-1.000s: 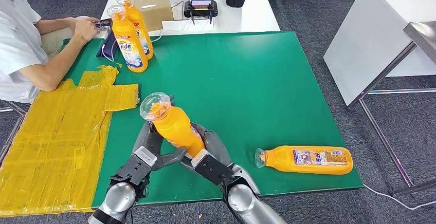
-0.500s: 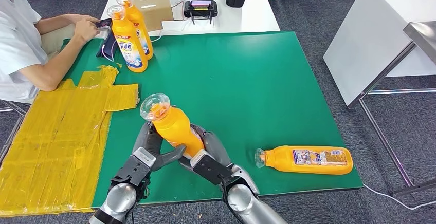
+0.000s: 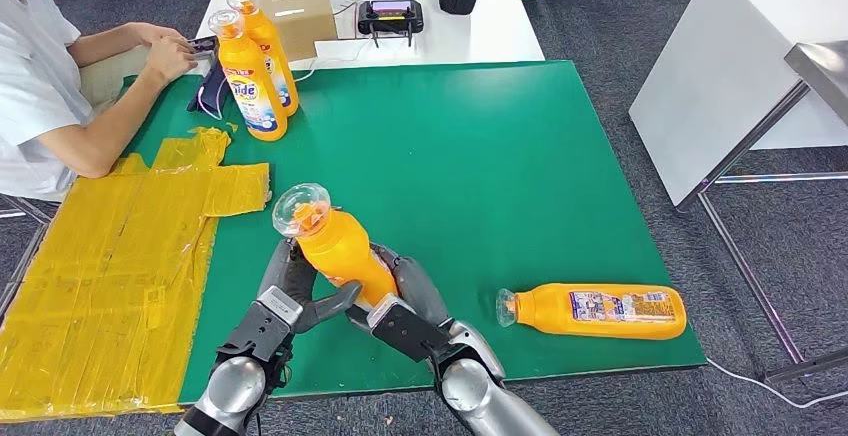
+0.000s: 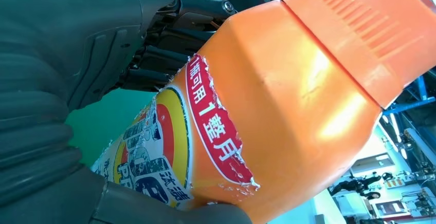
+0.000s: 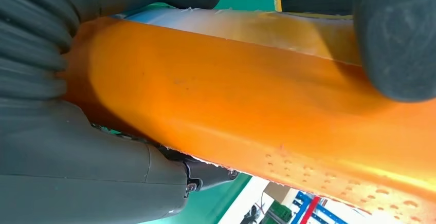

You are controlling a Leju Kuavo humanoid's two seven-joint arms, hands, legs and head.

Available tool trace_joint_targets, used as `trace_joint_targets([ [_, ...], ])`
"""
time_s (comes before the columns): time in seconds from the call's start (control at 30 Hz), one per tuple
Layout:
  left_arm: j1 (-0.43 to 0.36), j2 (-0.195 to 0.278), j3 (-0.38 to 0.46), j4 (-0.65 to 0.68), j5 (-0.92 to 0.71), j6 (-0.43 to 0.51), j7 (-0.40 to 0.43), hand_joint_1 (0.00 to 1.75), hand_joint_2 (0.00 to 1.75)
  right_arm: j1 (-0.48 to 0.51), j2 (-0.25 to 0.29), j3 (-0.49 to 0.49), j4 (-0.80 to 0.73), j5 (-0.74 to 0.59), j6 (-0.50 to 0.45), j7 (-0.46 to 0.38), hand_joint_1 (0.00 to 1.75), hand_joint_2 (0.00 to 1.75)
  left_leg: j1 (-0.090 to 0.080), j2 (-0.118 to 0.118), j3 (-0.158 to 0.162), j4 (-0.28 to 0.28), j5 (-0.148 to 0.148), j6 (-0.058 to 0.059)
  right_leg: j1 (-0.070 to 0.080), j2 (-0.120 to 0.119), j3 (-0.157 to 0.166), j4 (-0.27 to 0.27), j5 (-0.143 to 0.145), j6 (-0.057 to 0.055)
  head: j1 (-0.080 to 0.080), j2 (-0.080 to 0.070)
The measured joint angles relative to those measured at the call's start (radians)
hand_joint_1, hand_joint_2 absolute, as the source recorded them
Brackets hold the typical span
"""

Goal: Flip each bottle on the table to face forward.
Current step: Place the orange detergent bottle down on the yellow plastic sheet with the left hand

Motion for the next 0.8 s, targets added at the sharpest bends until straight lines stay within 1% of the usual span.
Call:
trace_joint_targets([
  [0.4,0.000,0.000,0.000,0.000,0.000,0.000,-0.001,1.75,1.75,0.000,-0.001,0.000,0.000,0.000,-0.003,-0.001,1.74,1.75,0.000,0.000,0.000,0.000,0.000,0.000,0.000,0.000,0.000,0.000,0.000,0.000,0.000,0.000],
  [0.43,0.000,0.000,0.000,0.000,0.000,0.000,-0.001,1.75,1.75,0.000,-0.001,0.000,0.000,0.000,-0.003,-0.001,1.34,1.75,0.000,0.000,0.000,0.000,0.000,0.000,0.000,0.000,0.000,0.000,0.000,0.000,0.000,0.000],
  [0.53,0.000,0.000,-0.001,0.000,0.001,0.002,-0.002,1.75,1.75,0.001,-0.001,-0.001,-0.001,-0.004,-0.011,-0.006,0.03,1.75,0.000,0.000,0.000,0.000,0.000,0.000,0.000,0.000,0.000,0.000,0.000,0.000,0.000,0.000],
  [0.57,0.000,0.000,-0.001,0.000,-0.001,0.007,-0.003,1.75,1.75,0.004,-0.002,-0.003,-0.003,-0.007,-0.020,-0.011,0.00,1.75,0.000,0.000,0.000,0.000,0.000,0.000,0.000,0.000,0.000,0.000,0.000,0.000,0.000,0.000],
  [0.67,0.001,0.000,0.002,-0.003,-0.045,0.059,0.002,1.75,1.75,0.024,-0.011,-0.025,-0.039,-0.013,-0.062,-0.026,0.00,1.75,0.000,0.000,0.000,0.000,0.000,0.000,0.000,0.000,0.000,0.000,0.000,0.000,0.000,0.000],
  [0.73,0.001,0.002,0.010,-0.010,-0.140,0.132,0.022,1.75,1.75,0.050,-0.027,-0.049,-0.100,0.001,-0.088,-0.037,0.00,1.75,0.000,0.000,0.000,0.000,0.000,0.000,0.000,0.000,0.000,0.000,0.000,0.000,0.000,0.000],
  [0.8,0.000,0.006,0.023,-0.016,-0.268,0.212,0.053,1.75,1.75,0.079,-0.048,-0.072,-0.182,0.031,-0.107,-0.050,0.00,1.75,0.000,0.000,0.000,0.000,0.000,0.000,0.000,0.000,0.000,0.000,0.000,0.000,0.000,0.000],
])
